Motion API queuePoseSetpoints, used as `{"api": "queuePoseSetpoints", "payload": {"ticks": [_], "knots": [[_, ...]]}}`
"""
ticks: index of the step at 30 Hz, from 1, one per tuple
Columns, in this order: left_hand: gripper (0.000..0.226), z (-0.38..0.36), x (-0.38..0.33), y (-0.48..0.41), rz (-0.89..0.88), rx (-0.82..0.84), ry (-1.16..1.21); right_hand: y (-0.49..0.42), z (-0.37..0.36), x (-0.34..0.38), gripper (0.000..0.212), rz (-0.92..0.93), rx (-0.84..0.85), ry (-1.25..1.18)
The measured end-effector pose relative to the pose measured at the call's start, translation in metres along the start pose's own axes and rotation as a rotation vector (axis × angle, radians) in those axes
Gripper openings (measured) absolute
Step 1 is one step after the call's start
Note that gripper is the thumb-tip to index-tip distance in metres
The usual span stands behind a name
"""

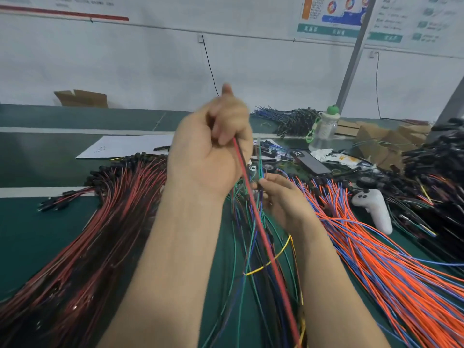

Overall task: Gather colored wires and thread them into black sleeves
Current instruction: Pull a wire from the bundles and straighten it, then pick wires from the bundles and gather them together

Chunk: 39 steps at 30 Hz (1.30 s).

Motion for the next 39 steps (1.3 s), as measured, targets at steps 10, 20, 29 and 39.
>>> {"api": "queuePoseSetpoints", "payload": {"ticks": [10,20,29,39], "knots": [[0.016,0.117,0.007,-0.007,-0.07,-0.351,-1.381,0.019,-0.003,0.01,0.015,0.143,0.033,0.133],[0.017,0.194,0.006,0.008,-0.03,-0.339,-1.388,0.011,-0.002,-0.058,0.017,0.024,-0.187,0.136],[0.017,0.204,0.007,0.006,-0.064,-0.334,-1.474,0.004,0.005,-0.059,0.011,0.264,-0.438,0.554],[0.017,0.203,0.004,0.009,0.018,-0.268,-1.431,0.005,0.007,-0.059,0.008,0.17,-0.37,0.669]]}}
Point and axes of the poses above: each hand's wrist, its own y-axis away from the middle knuckle, its own z-axis out of the back of the hand, x = y × z, the point moved 3 cm from there along -y, towards the middle knuckle, and after that the axes turned 7 degrees about -z, right-handed, at the moved point
